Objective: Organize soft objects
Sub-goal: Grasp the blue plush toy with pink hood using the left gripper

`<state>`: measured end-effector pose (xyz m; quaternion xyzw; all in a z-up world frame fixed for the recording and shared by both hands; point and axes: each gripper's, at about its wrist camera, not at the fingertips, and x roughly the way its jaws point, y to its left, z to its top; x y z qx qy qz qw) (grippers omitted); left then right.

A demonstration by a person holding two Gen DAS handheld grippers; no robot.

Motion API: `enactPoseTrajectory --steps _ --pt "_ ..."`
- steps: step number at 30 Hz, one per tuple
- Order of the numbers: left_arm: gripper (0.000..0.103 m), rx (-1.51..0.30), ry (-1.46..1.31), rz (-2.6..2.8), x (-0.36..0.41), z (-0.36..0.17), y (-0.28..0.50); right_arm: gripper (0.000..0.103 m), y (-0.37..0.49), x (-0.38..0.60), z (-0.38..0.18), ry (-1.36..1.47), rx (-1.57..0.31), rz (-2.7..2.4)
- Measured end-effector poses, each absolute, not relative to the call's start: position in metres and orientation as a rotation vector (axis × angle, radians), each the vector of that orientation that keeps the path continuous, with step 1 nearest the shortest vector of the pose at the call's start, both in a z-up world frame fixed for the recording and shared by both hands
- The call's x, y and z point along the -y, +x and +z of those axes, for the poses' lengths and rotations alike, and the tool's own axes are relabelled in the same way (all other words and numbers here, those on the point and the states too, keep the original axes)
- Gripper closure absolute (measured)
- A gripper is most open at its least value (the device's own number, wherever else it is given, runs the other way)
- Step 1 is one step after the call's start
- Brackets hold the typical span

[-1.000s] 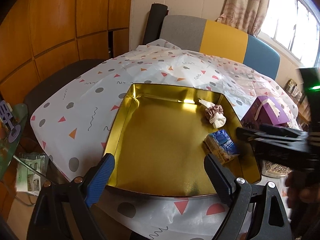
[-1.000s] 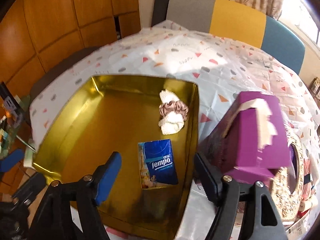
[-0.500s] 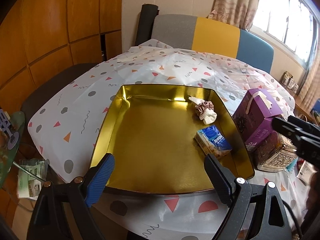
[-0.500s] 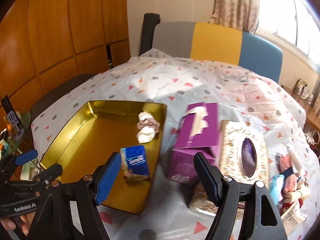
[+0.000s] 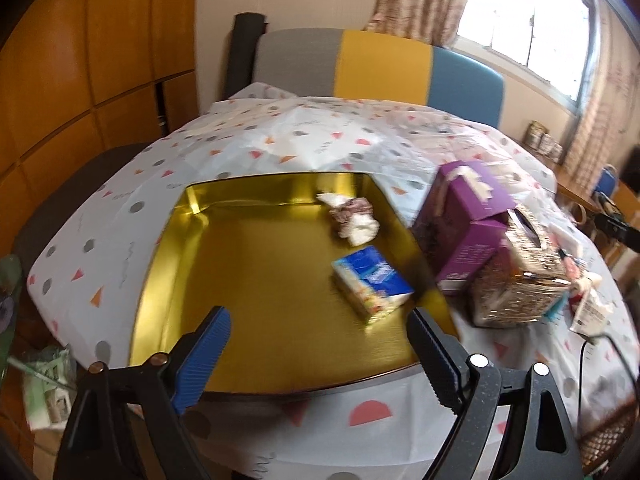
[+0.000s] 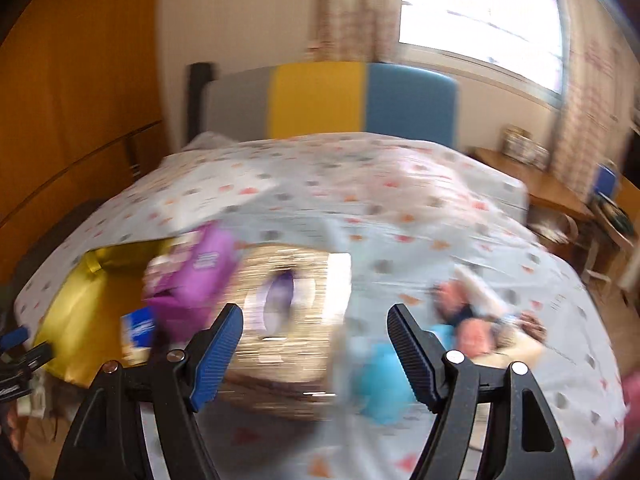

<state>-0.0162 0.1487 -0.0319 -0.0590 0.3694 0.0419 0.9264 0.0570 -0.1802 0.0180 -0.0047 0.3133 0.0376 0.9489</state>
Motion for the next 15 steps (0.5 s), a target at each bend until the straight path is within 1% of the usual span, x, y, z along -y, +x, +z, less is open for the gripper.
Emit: enactPoseTrajectory --steps 5,10,11,13,15 --pt "0.028 -0.75 -0.07 -0.028 -0.118 -0.024 -0.01 0.027 0.068 0.269 0.014 0.136 -0.623 -0.141" --pt "0.05 -0.764 0.003 -0.188 -0.073 -0.014 0.0 0.027 0.073 0.339 -0.018 0.246 -0.642 -0.308" --pt "0.053 -0.767 0.026 -0.235 -0.06 -0.011 0.002 0.027 0.069 0.349 -0.025 0.263 -0.631 -0.339" --pt "0.063 -0.77 0.064 -0.302 -0.036 -0.007 0.008 0.027 0.062 0.372 -0.033 0.395 -0.637 -0.352" --pt "0.066 -0.773 0.097 -0.392 -0.004 0.001 0.016 0.027 0.056 0.383 -0.031 0.454 -0.603 -0.373"
